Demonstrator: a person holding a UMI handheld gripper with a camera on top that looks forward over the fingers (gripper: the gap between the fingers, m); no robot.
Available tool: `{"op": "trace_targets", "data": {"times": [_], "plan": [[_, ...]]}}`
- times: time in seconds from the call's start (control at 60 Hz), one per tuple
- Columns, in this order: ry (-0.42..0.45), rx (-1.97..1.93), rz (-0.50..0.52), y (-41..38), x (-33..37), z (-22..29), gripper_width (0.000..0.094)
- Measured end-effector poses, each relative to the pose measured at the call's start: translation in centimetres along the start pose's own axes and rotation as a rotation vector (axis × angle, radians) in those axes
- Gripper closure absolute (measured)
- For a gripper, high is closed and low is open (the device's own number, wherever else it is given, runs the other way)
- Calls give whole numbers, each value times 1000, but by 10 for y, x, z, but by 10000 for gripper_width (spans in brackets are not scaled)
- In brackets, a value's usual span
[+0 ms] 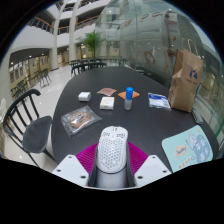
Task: Arrange mouse
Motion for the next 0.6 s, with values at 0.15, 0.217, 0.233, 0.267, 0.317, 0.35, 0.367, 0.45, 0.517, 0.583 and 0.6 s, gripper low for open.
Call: {"op": "trace_targets", "data": {"times": [0.15, 0.217, 0.233, 0.267, 0.317, 0.35, 0.367, 0.45, 0.517, 0.583, 0.6], "plan": [[11, 40, 55, 25, 22, 10, 543], [76, 41, 19, 57, 49, 29, 544], [91, 46, 10, 66, 56, 33, 544], [112, 61, -7, 84, 71, 40, 542], [128, 67, -35, 119, 85, 50, 542], [141, 65, -63, 140, 92, 51, 543], [147, 65, -75, 150, 95, 51, 543], [128, 61, -89, 195, 93, 40, 544], [90, 68, -66, 221, 77, 22, 544], [35, 116, -25, 235, 58, -4, 544], [20, 125, -11, 237, 53, -10, 543]]}}
Point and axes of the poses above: the point between the fingertips, and its own axes, seen from behind it with the camera up: y to the right, z up, x backward, against the way the camera looks, the point moved 10 cm from there along x, backward, against the way the camera looks, and after that the axes turned 4 degrees about -z, right-handed, at the moved point
